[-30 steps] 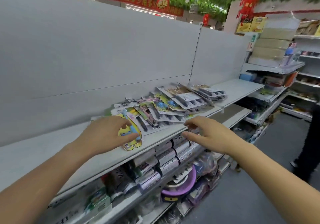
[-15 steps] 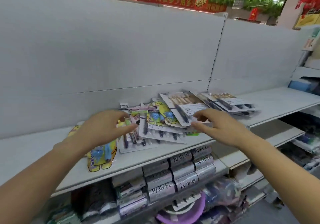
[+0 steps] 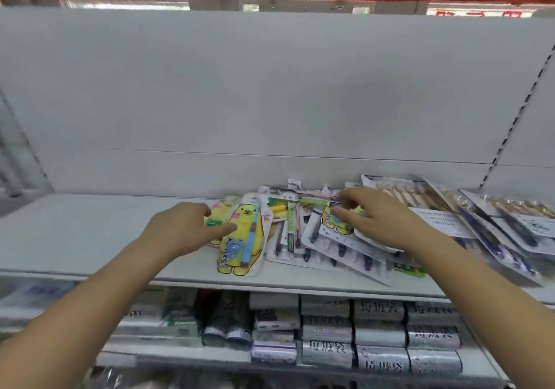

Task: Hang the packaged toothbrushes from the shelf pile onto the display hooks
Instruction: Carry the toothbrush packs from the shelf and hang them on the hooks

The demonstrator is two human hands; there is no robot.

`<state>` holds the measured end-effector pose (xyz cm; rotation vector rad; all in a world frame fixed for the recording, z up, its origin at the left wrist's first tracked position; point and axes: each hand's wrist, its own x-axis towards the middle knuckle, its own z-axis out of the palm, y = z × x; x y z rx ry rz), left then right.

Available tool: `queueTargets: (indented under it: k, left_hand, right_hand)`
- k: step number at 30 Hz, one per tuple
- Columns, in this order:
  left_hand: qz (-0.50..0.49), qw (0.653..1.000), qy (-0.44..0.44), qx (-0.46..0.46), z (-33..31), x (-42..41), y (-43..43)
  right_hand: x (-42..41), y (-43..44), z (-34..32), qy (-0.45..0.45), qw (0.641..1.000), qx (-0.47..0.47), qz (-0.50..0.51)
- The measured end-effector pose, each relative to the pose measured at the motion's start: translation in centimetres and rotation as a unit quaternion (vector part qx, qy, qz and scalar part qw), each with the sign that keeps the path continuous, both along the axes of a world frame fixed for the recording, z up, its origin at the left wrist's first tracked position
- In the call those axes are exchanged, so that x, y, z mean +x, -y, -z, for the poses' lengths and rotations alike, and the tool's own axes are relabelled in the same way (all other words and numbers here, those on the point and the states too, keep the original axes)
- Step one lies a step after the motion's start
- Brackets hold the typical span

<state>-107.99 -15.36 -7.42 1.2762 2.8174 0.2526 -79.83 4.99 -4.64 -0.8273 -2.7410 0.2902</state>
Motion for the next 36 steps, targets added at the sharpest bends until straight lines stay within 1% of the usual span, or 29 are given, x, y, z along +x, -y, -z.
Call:
queueTargets:
  k: [3,8,13,15,17,20,22,24,28,32,36]
  left_hand:
    - [-0.015,1.000,0.009,-0.018,0.7,0.2,0.5]
    - [-0.013,0.999,0.044,-0.028,1.7,0.6,1.2]
    - [-0.019,0.999,0.023,-0.033,0.7,0.1,0.9]
    - [-0.022,0.999,0.012,-0.036,0.6,0.6,0.4]
    - [-0.011,0.999,0.005,-0.045,1.2,1.6,-0.2]
    - [0.008,0.998,0.031,-0.048,2.7,2.6,-1.0]
    - [0.018,0.997,0.074,-0.031,3.2,2.4,-1.3]
    - [0.017,0.990,0.138,0.002,3.4,1.5,-1.4]
    - [0.014,0.970,0.229,0.081,4.1,-0.3,-1.6]
    - [0.046,0.906,0.380,0.180,4.8,-1.6,-1.4]
    - [0.042,0.864,0.450,0.221,4.6,-1.9,-1.4]
  right_hand:
    - [-1.8,-1.3,0.3,0.001,1.000,0.004,-0.001]
    - [-4.0,-3.2,1.2,0.002,1.000,0.024,-0.008]
    - [-4.8,-4.2,1.2,0.011,1.000,0.021,0.000]
    - [-5.1,-4.8,1.1,0.045,0.999,0.029,0.005]
    - [-5.7,-5.6,1.1,0.105,0.994,0.025,0.018]
    - [-6.9,-6.3,1.1,0.173,0.984,0.024,0.034]
    - [-7.6,-6.7,1.1,0.202,0.978,0.035,0.044]
    - [-8.2,-7.1,0.9,0.217,0.973,0.051,0.053]
    - [-8.9,-7.8,0.9,0.215,0.972,0.066,0.063]
    - [-9.7,-8.5,0.8,0.185,0.980,0.033,0.066]
    - [-10.2,-9.0,0.6,0.126,0.989,-0.001,0.080]
